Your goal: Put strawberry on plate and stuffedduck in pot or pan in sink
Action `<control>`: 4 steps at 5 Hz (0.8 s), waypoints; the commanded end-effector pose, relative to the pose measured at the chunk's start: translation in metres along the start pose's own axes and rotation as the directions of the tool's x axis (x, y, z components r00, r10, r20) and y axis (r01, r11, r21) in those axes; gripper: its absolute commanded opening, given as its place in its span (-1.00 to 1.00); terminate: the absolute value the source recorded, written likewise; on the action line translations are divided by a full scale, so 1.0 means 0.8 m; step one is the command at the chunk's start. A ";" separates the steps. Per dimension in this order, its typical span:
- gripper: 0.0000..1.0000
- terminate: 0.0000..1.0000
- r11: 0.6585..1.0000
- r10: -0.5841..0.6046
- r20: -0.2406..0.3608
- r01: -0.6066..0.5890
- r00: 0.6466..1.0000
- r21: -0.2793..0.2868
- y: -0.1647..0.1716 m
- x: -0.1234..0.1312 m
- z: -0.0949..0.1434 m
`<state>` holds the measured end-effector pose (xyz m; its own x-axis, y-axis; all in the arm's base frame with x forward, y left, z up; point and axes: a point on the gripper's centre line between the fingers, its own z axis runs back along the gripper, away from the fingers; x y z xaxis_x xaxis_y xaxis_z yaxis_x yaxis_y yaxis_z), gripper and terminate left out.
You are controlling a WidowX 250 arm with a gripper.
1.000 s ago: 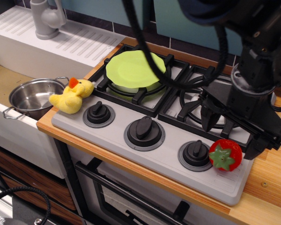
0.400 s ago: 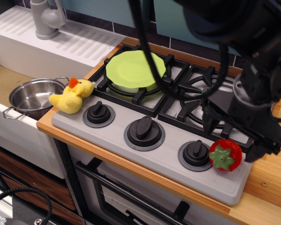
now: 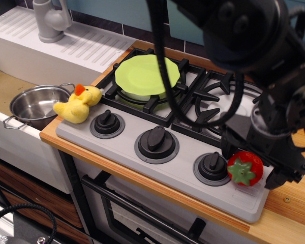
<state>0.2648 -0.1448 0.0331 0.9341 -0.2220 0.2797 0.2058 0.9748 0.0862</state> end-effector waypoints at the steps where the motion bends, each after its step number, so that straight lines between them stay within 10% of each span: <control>1: -1.00 -1.00 1.000 0.008 0.052 -0.007 0.999 -0.008 -0.009 0.007 -0.014; 4: -1.00 -1.00 1.000 -0.007 -0.117 0.008 0.993 0.003 0.001 0.012 0.069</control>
<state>0.2488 -0.1439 0.0706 0.9676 -0.2317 0.1005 0.2203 0.9689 0.1130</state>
